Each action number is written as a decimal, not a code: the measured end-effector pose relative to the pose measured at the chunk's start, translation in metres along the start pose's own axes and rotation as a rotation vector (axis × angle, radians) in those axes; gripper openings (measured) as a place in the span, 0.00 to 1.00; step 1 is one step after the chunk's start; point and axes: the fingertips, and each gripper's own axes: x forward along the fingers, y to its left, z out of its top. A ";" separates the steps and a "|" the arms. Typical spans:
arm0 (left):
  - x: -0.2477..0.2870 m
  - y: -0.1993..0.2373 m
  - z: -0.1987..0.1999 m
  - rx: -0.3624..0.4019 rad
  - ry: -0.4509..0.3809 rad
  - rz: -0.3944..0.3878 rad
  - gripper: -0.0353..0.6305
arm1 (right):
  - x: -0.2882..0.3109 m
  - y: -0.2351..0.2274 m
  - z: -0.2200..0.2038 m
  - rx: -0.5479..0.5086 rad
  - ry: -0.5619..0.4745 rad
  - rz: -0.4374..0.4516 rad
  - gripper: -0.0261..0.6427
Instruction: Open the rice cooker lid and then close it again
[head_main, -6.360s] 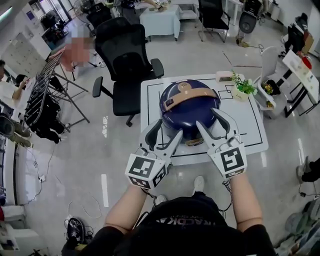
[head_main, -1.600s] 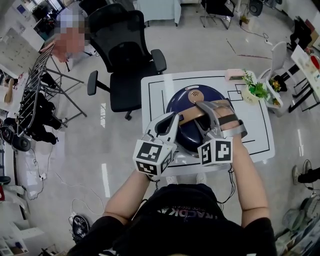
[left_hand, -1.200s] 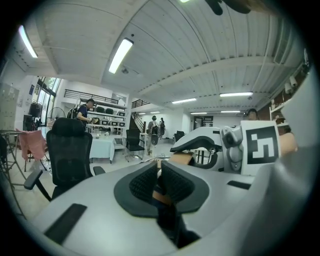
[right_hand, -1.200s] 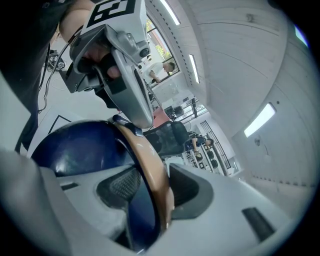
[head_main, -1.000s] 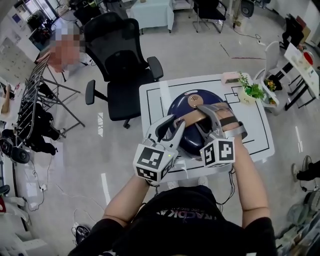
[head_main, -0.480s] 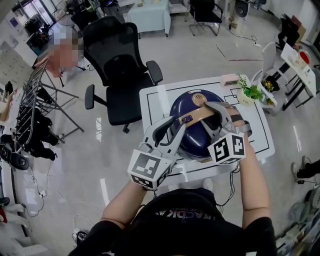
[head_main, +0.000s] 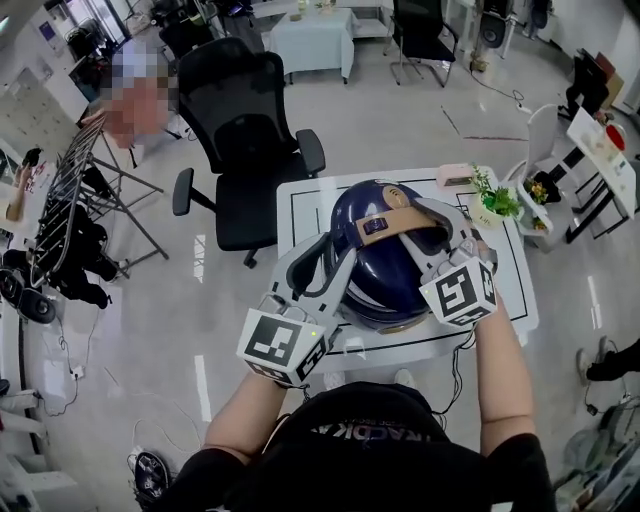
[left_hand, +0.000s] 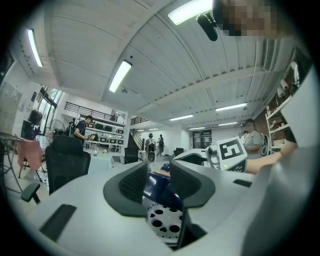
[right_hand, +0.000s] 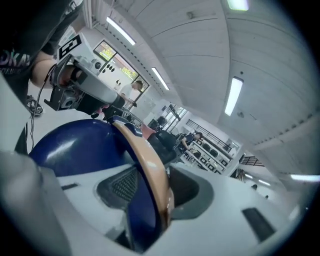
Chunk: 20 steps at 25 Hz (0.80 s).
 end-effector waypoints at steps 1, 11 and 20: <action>0.000 -0.001 0.003 0.002 -0.007 0.017 0.26 | -0.002 -0.004 -0.001 0.025 -0.020 0.003 0.31; 0.009 -0.027 0.000 -0.004 0.000 0.125 0.26 | -0.027 -0.056 -0.017 0.265 -0.170 -0.013 0.29; 0.029 -0.068 -0.006 0.027 0.035 0.140 0.26 | -0.046 -0.095 -0.039 0.415 -0.267 -0.027 0.28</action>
